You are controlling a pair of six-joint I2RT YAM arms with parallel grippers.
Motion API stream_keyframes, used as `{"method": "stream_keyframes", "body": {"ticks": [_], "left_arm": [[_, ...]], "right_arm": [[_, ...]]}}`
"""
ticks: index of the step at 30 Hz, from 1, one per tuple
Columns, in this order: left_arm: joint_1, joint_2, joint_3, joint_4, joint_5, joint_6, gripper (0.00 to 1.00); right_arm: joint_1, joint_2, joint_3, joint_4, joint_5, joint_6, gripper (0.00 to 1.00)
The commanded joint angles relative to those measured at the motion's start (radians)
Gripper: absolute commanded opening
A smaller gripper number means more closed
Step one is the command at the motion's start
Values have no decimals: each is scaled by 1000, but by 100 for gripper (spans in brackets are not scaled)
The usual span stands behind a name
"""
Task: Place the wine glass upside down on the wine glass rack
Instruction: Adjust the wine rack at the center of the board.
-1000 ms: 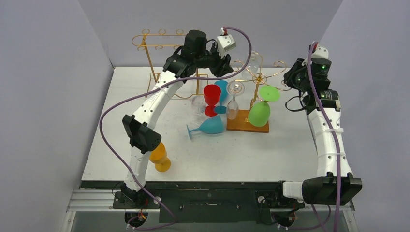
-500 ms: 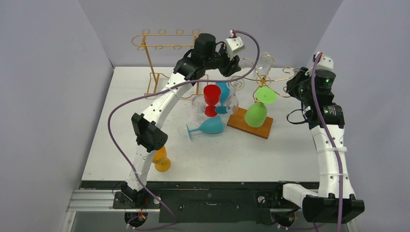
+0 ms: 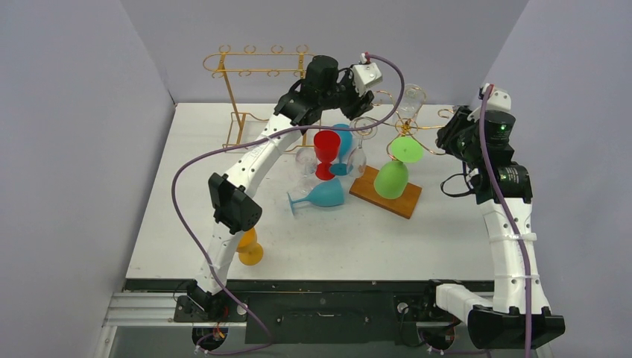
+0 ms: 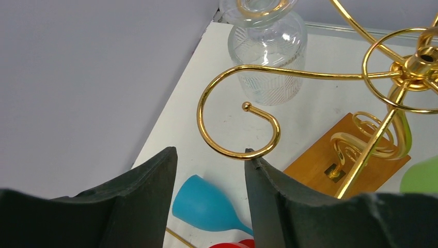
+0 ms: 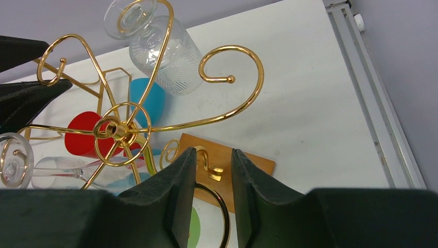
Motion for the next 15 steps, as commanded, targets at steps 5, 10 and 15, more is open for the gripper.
{"method": "stream_keyframes", "body": {"ticks": [5, 10, 15], "left_arm": [[35, -124, 0, 131, -136, 99, 63], [68, -196, -35, 174, -222, 98, 81], [92, -298, -47, 121, -191, 55, 92]], "right_arm": [[-38, 26, 130, -88, 1, -11, 34], [-53, 60, 208, -93, -4, -9, 38], [-89, 88, 247, -50, -33, 12, 45]]}}
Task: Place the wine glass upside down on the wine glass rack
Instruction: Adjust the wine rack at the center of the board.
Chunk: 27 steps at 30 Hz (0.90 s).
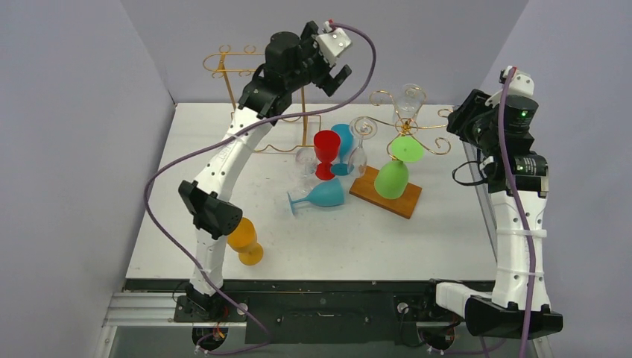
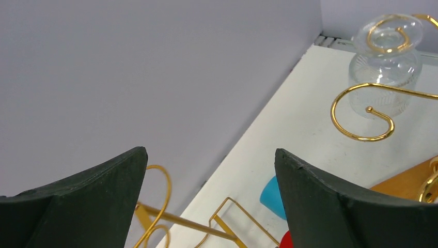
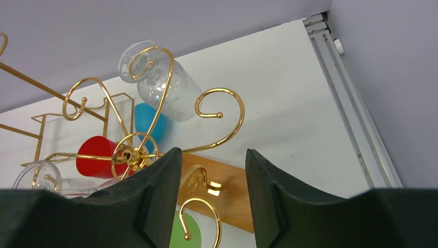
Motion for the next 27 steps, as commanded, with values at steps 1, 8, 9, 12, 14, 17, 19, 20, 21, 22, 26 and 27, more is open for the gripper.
{"method": "stream_keyframes", "body": {"ticks": [1, 8, 9, 12, 14, 17, 19, 20, 21, 22, 26, 27], "left_arm": [[15, -172, 6, 6, 30, -40, 92], [-80, -389, -256, -149, 239, -40, 95], [-99, -411, -288, -155, 246, -31, 95], [-135, -440, -350, -173, 251, -26, 95], [-144, -444, -368, -192, 250, -31, 95], [-148, -454, -389, -206, 242, -27, 94], [-148, -464, -403, -205, 236, -15, 94], [-148, -467, -407, -205, 231, -12, 94], [-148, -469, -409, -207, 227, -10, 94], [-148, -471, -409, -210, 225, -9, 94], [-148, -483, -422, -220, 217, -7, 94], [-147, -486, -425, -225, 213, -6, 94]], "right_arm": [[-39, 34, 48, 68, -37, 28, 47], [-62, 147, 75, 144, -123, 55, 51], [-63, 159, 77, 148, -129, 55, 51], [-71, 190, 72, 168, -156, 66, 51], [-85, 207, 63, 188, -194, 84, 50], [-112, 215, 30, 233, -253, 119, 47], [-138, 212, -4, 263, -308, 149, 45], [-155, 209, -26, 286, -343, 169, 43], [-171, 206, -47, 309, -375, 191, 41], [-190, 205, -68, 331, -409, 212, 40], [-244, 192, -162, 453, -533, 303, 38], [-249, 189, -184, 487, -556, 328, 38]]}}
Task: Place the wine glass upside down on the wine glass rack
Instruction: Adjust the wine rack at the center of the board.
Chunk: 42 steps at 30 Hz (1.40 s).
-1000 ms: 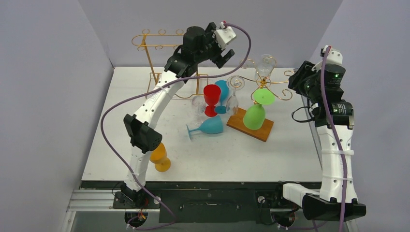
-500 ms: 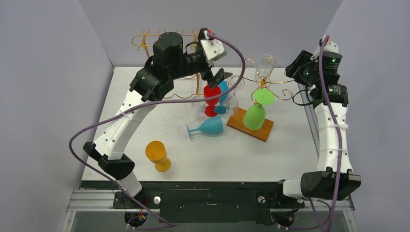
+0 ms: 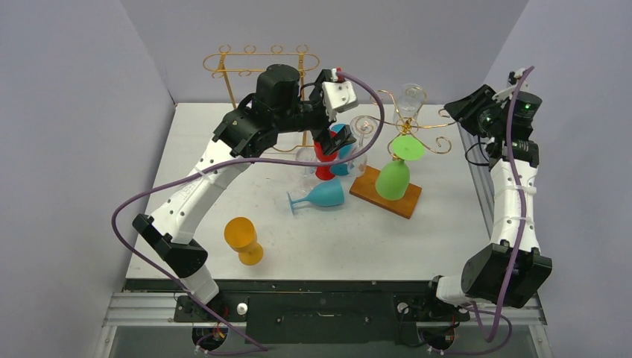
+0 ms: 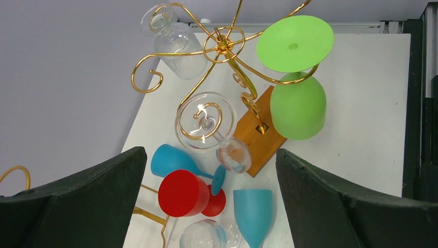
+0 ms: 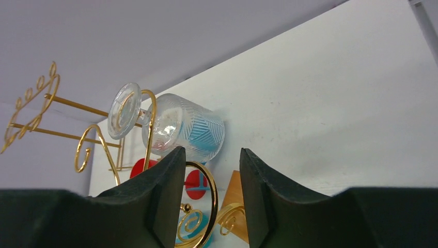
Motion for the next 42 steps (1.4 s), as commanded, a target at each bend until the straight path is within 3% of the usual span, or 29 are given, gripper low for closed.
{"method": "stream_keyframes", "body": {"ticks": [1, 18, 21, 25, 30, 35, 42], "left_arm": [[2, -40, -4, -5, -13, 15, 94], [2, -75, -17, -32, -35, 50, 93], [2, -84, -28, -28, -40, 53, 93], [2, -101, -45, -23, -49, 70, 93], [2, -118, -61, -24, -59, 84, 93], [2, -130, -71, -25, -65, 95, 93], [2, -135, -74, -24, -76, 102, 93]], "right_arm": [[-37, -40, -87, 187, -168, 128, 38], [-64, -67, -230, 514, -344, 404, 36], [-63, -67, -238, 508, -355, 405, 30], [-63, -68, -232, 487, -363, 402, 11], [-62, -66, -223, 452, -365, 389, 0], [-62, -98, -225, 358, -298, 300, 0], [-61, -245, -416, 517, -85, 348, 0]]}}
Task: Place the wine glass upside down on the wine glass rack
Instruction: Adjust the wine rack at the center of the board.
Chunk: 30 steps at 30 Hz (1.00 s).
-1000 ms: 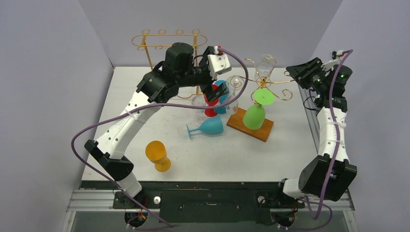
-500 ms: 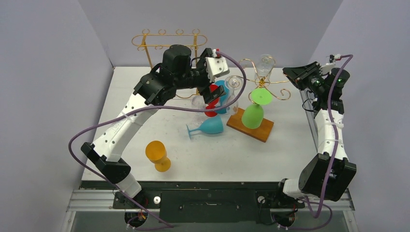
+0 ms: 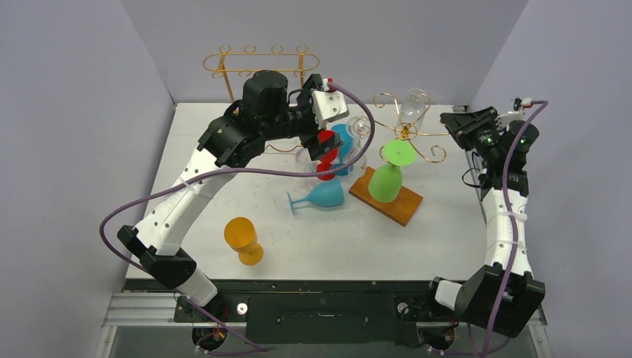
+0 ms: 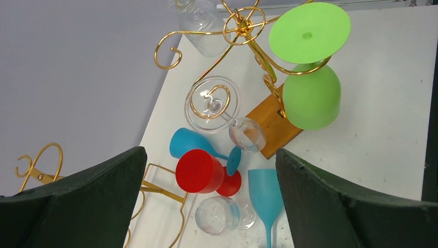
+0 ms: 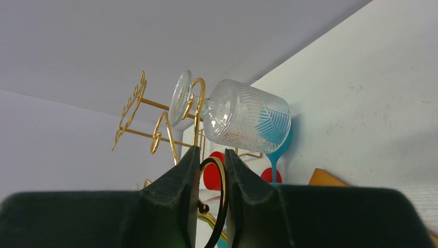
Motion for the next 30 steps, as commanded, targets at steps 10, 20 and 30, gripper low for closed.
{"method": "stream_keyframes", "body": {"ticks": [10, 20, 30], "left_arm": [[1, -51, -13, 18, -21, 16, 93], [-1, -65, -32, 23, -23, 19, 93], [-1, -80, -40, 13, -24, 1, 94]], "right_arm": [[5, -318, -281, 162, 449, -95, 0], [37, -323, -174, -91, 407, -228, 41], [46, -398, 54, -414, 452, -427, 74]]}}
